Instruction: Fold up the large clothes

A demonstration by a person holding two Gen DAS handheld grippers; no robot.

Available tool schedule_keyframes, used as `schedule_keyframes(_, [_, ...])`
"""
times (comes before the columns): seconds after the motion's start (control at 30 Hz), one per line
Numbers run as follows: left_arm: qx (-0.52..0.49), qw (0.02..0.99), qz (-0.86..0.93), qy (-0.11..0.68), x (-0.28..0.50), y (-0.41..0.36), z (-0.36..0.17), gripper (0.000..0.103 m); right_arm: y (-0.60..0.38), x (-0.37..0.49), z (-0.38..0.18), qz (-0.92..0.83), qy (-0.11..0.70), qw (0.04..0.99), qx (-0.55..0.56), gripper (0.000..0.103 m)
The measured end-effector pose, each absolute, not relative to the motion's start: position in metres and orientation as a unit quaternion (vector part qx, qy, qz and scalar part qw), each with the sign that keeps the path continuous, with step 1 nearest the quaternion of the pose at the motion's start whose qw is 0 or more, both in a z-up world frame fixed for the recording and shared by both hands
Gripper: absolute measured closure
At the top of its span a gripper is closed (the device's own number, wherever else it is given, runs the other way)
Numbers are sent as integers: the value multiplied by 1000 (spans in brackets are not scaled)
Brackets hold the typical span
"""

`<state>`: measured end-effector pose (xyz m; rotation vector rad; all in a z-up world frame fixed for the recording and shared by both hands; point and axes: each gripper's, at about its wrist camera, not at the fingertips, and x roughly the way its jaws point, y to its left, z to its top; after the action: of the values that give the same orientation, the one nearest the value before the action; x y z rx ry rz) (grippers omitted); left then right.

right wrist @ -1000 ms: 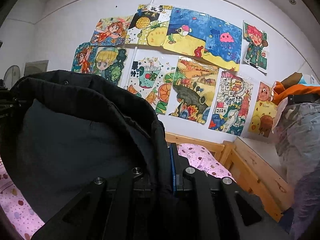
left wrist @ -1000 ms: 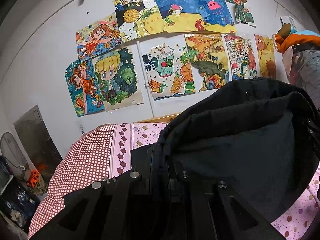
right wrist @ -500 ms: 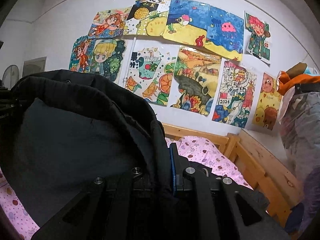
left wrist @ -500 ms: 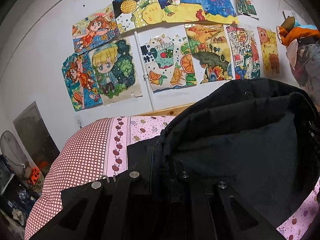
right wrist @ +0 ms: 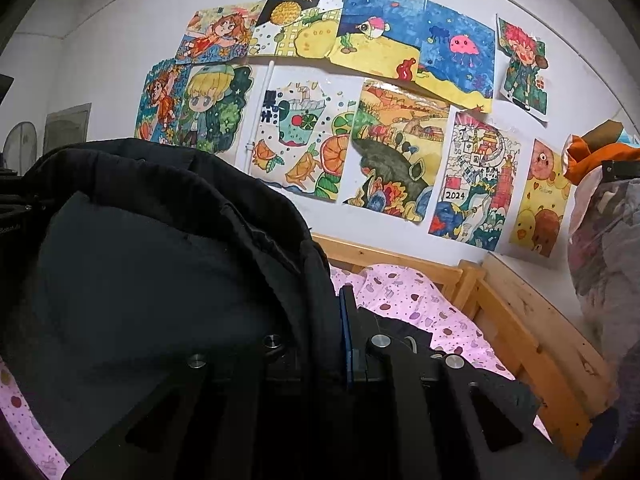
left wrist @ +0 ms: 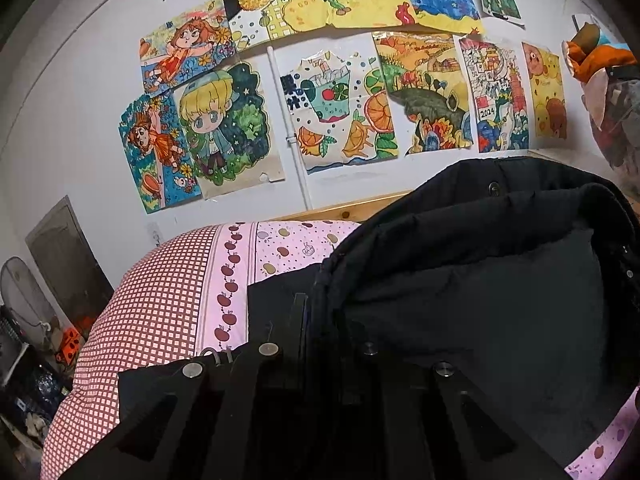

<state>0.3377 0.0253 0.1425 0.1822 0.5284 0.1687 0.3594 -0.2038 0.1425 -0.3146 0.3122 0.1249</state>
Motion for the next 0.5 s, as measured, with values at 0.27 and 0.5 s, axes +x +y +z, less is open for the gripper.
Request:
schedule_keyframes(0.27, [87, 953, 87, 276, 356, 26, 129, 93, -203, 377, 127, 64, 170, 971, -153, 92])
schedule_keyframes(0.5, [85, 950, 90, 288, 371, 24, 117, 93, -201, 392, 114, 65, 186, 969, -150, 92])
